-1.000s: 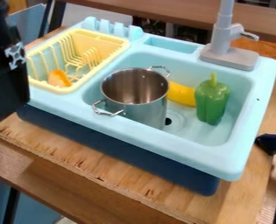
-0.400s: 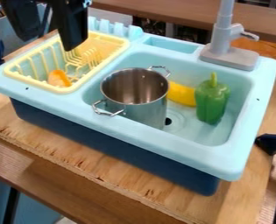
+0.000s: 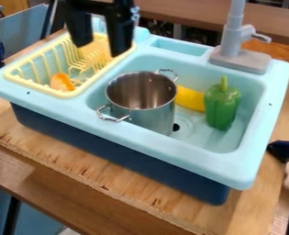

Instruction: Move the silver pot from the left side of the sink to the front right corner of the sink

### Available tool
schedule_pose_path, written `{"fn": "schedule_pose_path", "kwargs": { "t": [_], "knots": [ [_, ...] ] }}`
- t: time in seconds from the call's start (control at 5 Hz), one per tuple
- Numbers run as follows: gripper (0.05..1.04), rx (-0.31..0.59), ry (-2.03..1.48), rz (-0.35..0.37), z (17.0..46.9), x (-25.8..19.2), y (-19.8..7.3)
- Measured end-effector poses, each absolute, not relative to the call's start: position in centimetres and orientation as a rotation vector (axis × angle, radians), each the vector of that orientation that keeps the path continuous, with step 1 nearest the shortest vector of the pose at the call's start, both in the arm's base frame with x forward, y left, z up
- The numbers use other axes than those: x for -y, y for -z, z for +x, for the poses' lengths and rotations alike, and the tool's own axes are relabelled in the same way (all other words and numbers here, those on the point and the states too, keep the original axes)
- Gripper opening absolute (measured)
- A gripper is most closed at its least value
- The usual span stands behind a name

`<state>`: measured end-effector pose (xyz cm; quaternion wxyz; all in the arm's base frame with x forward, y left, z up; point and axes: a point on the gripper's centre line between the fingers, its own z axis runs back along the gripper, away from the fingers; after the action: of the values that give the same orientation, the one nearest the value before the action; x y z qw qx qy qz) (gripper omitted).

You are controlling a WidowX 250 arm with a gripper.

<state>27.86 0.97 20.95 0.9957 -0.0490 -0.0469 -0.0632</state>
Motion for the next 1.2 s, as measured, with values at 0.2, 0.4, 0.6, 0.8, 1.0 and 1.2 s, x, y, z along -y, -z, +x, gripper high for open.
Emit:
{"fn": "schedule_pose_path", "kwargs": {
  "t": [0.2, 0.4, 0.6, 0.8, 1.0, 1.2],
  "knots": [
    [1.000, 0.137, 0.132, -0.184, 29.6, 0.4, -19.9],
    [1.000, 0.136, 0.112, -0.226, 29.5, 2.6, -18.2],
    [1.000, 0.121, 0.084, -0.237, 30.1, 5.0, -16.8],
    [1.000, 0.071, 0.103, -0.191, 30.1, 6.4, -15.1],
    [1.000, -0.009, 0.106, -0.114, 30.7, 6.2, -13.8],
    [1.000, -0.046, 0.106, -0.046, 31.0, 5.3, -13.9]
  ]
}}
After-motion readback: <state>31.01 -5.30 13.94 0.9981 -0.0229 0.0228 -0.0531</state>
